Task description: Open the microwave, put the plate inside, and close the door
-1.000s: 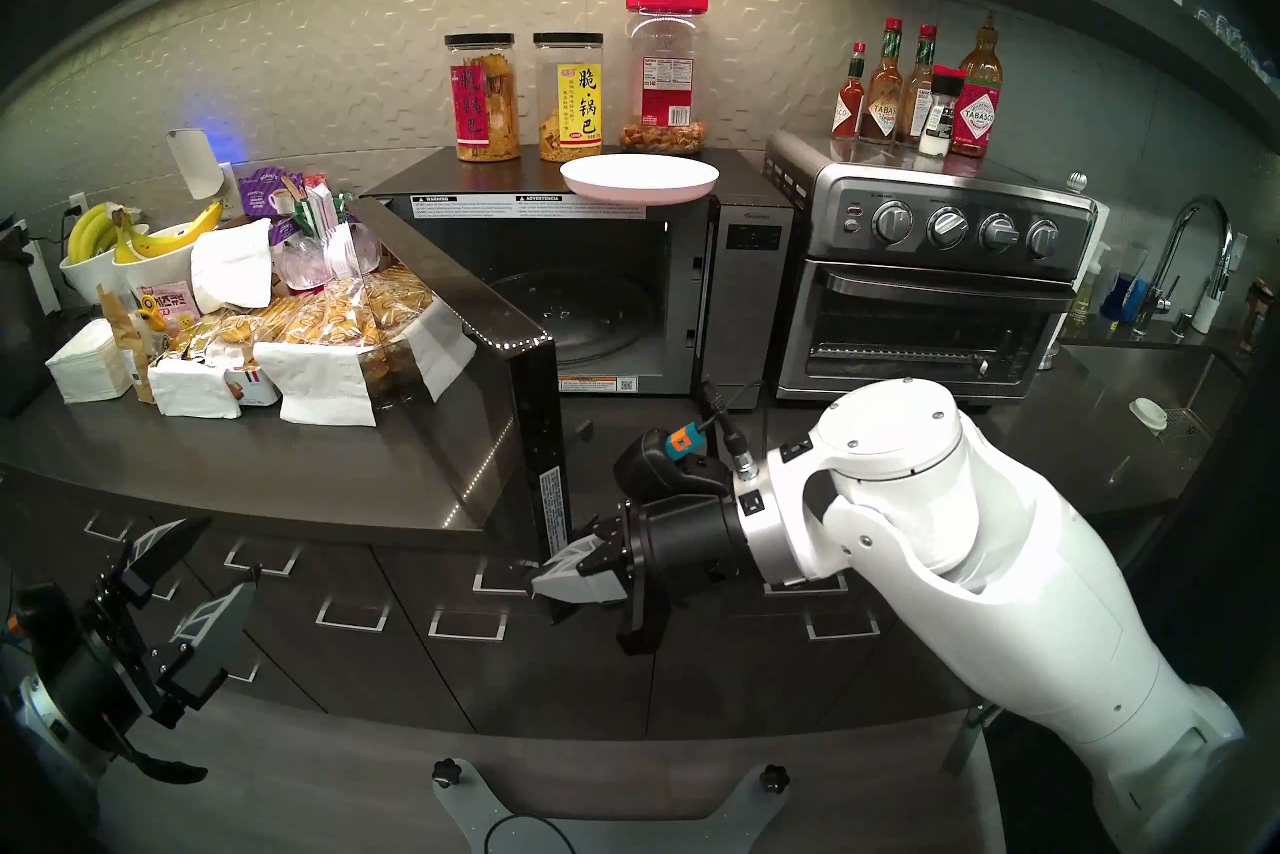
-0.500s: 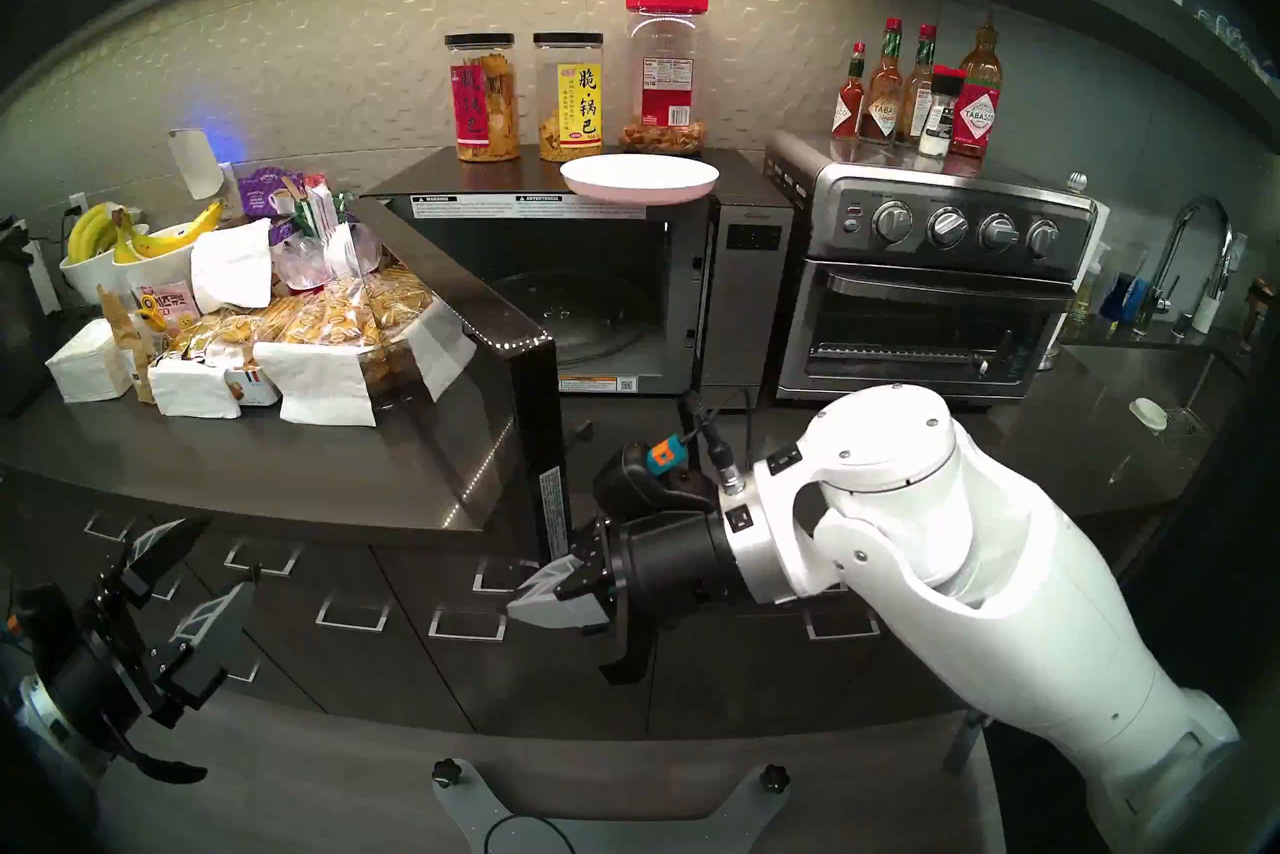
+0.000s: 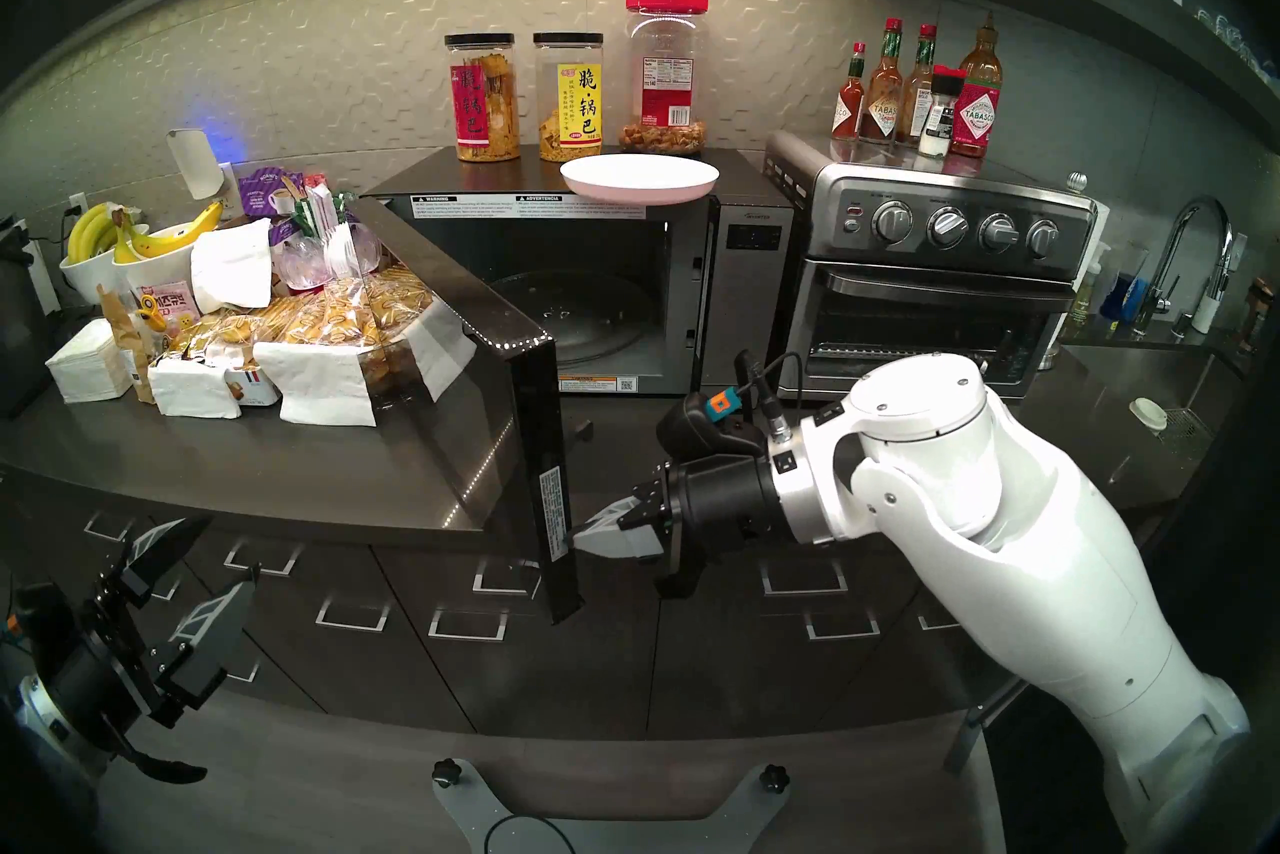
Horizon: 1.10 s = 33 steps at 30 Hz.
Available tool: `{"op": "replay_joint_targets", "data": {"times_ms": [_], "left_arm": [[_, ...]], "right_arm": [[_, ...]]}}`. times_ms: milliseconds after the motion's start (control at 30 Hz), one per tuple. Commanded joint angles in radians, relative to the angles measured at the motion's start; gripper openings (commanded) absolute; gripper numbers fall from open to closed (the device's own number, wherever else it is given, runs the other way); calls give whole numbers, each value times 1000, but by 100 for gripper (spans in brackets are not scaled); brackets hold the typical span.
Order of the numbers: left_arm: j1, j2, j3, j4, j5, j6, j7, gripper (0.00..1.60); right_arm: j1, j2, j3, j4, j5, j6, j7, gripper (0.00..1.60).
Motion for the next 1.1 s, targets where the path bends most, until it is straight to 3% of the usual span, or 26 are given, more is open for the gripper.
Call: {"op": "replay_joint_targets", "data": {"times_ms": [0,367,867,1067], "left_arm": [[-3,-1,-2,-18,-2,0,2,160],[-6,-4,-3,-18,-1,4,-1,160],[-10,-9,-4,-18,1,8,-6,160],[-12,-11,-5,-18,2,10,-7,160]], "right_arm": [[60,-18,23,75,2,-5,1,0],[140,-81,-28,134,-19,2,-3,0],[247,-238,-153,160,-70,13,-57,0],[249,-250,-187,142,-74,34,-54,0]]}}
